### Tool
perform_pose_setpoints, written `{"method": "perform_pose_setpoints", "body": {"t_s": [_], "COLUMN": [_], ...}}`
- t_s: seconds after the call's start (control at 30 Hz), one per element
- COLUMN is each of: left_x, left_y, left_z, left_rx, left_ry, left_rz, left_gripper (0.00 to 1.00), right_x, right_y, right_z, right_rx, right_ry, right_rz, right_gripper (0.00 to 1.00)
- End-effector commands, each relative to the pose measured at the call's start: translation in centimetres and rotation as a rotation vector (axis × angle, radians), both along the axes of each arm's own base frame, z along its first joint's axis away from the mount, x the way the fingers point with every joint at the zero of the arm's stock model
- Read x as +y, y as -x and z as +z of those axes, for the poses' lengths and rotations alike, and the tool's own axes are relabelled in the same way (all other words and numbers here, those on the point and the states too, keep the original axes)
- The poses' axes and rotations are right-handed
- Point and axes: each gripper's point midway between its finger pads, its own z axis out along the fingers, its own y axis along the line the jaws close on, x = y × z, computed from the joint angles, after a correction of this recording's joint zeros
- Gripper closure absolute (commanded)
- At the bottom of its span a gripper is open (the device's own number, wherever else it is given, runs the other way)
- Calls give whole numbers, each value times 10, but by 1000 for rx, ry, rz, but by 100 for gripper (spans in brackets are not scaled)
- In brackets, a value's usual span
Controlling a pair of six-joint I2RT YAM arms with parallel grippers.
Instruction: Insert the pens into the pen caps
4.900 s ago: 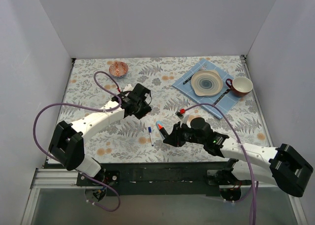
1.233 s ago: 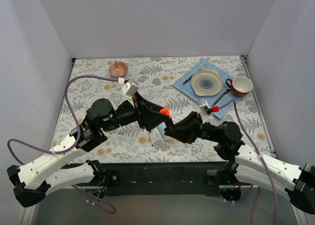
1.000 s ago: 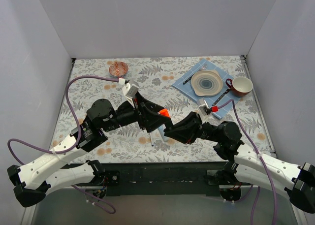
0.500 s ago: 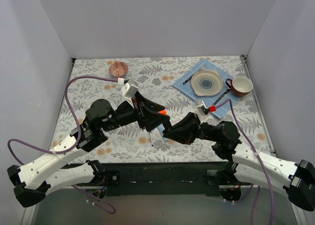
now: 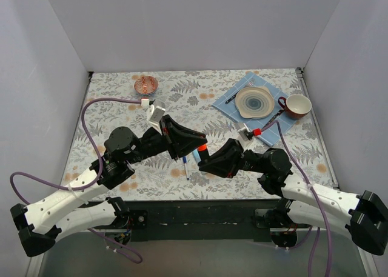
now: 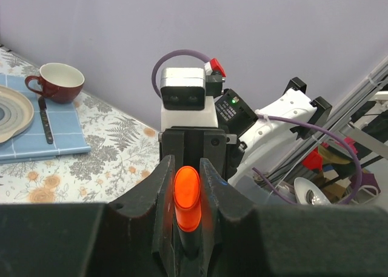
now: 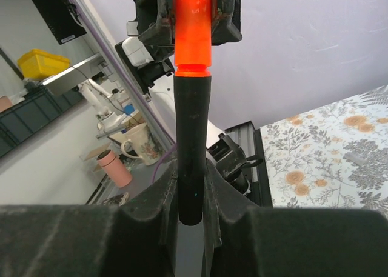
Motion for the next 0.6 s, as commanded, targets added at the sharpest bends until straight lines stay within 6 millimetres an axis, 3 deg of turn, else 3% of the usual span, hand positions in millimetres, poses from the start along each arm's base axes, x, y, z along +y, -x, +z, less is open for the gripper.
{"method": "perform_pose_setpoints", "body": {"t_s": [0.0,0.1,0.23,0.33,0.57], "left_x": [-12,-17,-28,-25,-17], "left_y": [12,14,11,13,23], "left_z": [-41,-49,-80,-105,-110], "left_rx": [94,143,230,261,236], "left_ry": [-28,-23,-122,-178,-132], "left_rz": [-97,-125,-144,-137,-165], "left_gripper": [100,100,100,100,100], "right_x": [-8,-6,-7,-17,-32], "right_y": [1,-12,-42,-52,-57], "right_z": [54,58,55,58,72], "right_rx": [-73,-87,-131,-164,-214], "right_ry": [-171,-160,-99,-93,-115], "right_rz": [8,-37,-167,-214,-214], "right_gripper": [99,99,99,99,99]}}
